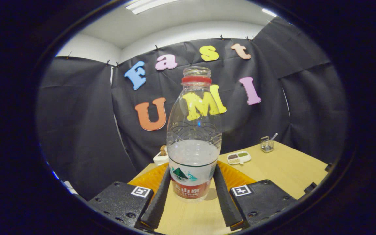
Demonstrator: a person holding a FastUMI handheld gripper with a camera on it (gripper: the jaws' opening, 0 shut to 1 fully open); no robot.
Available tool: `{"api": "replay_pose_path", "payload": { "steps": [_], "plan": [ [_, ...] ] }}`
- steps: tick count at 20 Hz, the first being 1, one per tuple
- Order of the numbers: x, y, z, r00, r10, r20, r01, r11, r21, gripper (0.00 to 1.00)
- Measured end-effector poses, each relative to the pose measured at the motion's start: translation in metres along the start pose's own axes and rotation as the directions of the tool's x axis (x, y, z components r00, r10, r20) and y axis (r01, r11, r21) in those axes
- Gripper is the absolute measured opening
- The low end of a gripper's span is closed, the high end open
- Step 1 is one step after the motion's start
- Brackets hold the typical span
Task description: Take the bottle from table, then pour the juice into the cup, finally place the bottle on the coaster
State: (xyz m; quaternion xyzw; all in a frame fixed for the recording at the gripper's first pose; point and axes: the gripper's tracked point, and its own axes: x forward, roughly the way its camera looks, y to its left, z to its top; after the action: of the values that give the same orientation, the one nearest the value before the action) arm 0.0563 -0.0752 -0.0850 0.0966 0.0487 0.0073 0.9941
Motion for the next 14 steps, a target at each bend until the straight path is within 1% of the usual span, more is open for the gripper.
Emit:
{"api": "replay_pose_path", "payload": {
  "steps": [3, 6, 10, 14],
  "plan": [
    [-0.005, 0.007, 0.014, 1.000, -0.010, 0.026, 0.011, 0.999, -0.040, 0.75],
    [0.008, 0.016, 0.023, 0.999, -0.002, 0.042, 0.005, 0.998, -0.061, 0.76],
    [0.022, 0.025, 0.017, 0.999, 0.013, 0.033, -0.011, 0.998, -0.065, 0.75],
    [0.040, 0.019, 0.012, 0.999, -0.026, 0.026, 0.028, 0.996, -0.080, 0.76]
  ]
}}
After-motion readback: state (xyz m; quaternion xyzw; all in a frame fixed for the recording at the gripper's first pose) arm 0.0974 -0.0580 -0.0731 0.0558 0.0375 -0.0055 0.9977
